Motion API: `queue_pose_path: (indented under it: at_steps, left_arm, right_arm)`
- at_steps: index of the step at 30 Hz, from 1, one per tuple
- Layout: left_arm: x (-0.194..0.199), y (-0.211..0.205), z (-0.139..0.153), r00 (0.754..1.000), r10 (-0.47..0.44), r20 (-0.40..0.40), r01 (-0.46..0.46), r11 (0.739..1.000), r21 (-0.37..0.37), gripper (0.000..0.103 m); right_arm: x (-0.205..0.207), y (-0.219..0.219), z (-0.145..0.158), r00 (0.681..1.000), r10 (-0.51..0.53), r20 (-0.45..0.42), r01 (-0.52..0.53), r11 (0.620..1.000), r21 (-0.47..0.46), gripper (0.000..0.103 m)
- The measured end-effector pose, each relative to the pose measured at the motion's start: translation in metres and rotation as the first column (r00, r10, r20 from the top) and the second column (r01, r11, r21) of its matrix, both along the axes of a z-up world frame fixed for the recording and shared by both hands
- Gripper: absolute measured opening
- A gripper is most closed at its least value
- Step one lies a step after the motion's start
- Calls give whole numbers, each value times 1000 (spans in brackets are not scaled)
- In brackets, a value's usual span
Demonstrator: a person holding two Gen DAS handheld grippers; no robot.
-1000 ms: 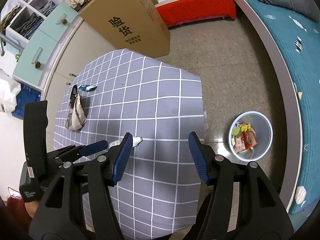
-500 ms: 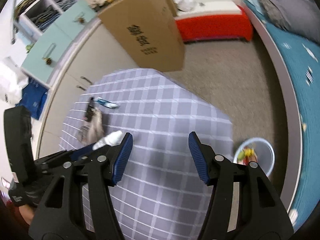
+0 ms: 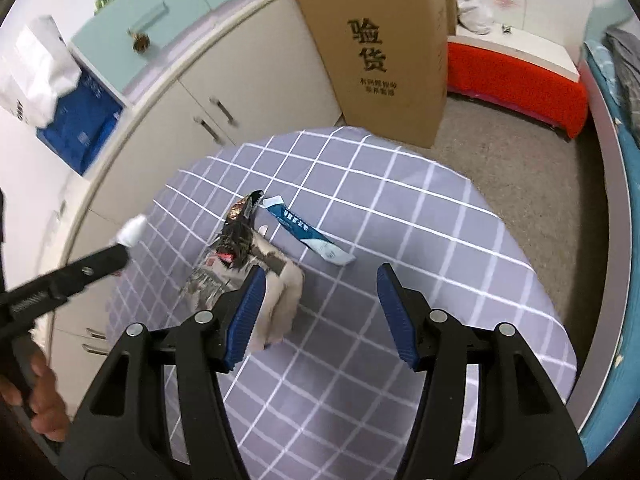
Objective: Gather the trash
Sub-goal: 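Grasp the blue-and-white tube packet with the right tool, then carry the white bottle and blue packet with both tools over the bucket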
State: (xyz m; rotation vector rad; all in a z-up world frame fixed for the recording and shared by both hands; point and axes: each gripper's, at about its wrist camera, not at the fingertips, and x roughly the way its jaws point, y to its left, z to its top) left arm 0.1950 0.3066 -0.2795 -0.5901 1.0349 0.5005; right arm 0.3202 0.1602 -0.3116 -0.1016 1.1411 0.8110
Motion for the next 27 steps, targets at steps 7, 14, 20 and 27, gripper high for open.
queue_pose_path:
  at_steps: [7, 14, 20, 27]
  left_arm:
    - [8, 32, -20, 999, 15, -33, -15, 1000, -9, 34]
    - [21, 41, -37, 998, -15, -59, 14, 1000, -28, 34]
    - [27, 35, -37, 998, -28, -61, 26, 999, -25, 34]
    - [31, 10, -17, 999, -37, -36, 38, 999, 7, 34]
  right_arm:
    - [19, 44, -28, 1000, 13, 23, -11, 998, -67, 57]
    - [21, 71, -53, 996, 78, 35, -72, 985, -154, 51]
    - [16, 74, -52, 990, 105, 92, -85, 976, -200, 23]
    - [22, 42, -39, 997, 56, 53, -48, 989, -136, 12]
